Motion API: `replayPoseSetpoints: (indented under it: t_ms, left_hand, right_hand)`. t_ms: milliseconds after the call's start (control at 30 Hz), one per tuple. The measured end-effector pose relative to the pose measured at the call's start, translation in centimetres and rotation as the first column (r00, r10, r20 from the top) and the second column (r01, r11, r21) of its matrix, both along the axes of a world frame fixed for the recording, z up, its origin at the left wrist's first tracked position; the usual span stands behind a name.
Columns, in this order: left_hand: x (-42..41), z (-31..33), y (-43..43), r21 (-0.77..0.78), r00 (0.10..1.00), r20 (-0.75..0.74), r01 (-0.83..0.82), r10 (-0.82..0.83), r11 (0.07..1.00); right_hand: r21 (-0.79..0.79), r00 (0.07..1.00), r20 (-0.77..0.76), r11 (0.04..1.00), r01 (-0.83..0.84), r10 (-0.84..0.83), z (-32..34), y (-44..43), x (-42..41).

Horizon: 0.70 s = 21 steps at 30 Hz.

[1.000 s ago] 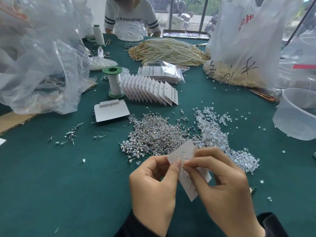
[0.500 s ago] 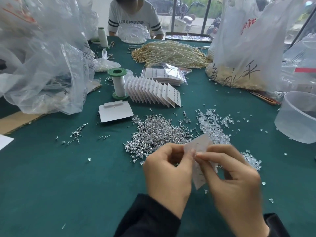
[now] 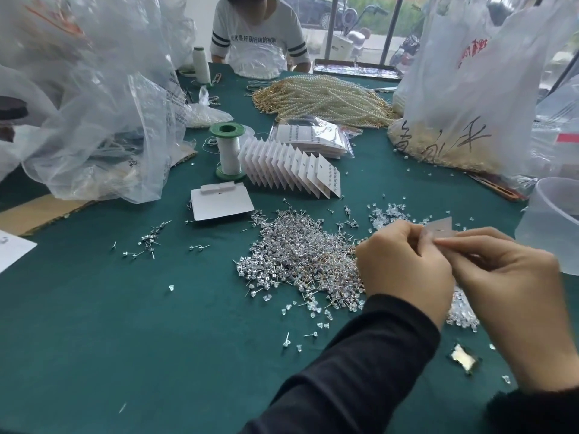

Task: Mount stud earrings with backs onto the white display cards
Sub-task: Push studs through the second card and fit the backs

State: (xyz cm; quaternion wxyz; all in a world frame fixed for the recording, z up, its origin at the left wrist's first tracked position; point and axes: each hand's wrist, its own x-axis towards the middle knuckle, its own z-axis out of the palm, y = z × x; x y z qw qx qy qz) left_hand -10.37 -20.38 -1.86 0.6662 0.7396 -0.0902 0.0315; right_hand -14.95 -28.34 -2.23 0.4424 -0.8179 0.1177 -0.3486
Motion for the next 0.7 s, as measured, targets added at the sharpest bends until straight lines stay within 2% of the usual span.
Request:
replayPoseSetpoints:
  t_ms: [133, 233, 333, 433, 700]
  left_hand:
    - [1.2, -0.8, -0.3, -0.045, 0.995, -0.09, -0.057, 0.053, 0.997]
    - [1.7, -0.9, -0.1, -0.119, 0.985, -0.162, -0.087, 0.068, 0.989]
    - [1.6, -0.7, 0.1, -0.14, 0.989, -0.129, -0.095, 0.077, 0.986]
    - [1.4, -0.7, 0.1, -0.114, 0.994, -0.074, -0.091, 0.083, 0.989]
    - [0.9, -0.7, -0.1, -0.112, 0.998, -0.044, -0.055, 0.051, 0.992]
  right_hand:
    - [-0.003, 0.989, -0.119, 0.996, -0.092, 0.091, 0.4, -0.5, 1.7]
    - [-0.068, 0.989, -0.107, 0.991, -0.111, 0.104, 0.2, -0.5, 2.2]
    - [-0.181, 0.998, 0.0, 0.982, -0.06, 0.061, -0.5, 0.2, 1.6]
    - [-0.207, 0.997, 0.073, 0.978, 0.031, -0.016, -1.0, 0.4, 1.4]
    - [-0.168, 0.997, 0.071, 0.985, 0.044, -0.033, -1.0, 0.2, 1.3]
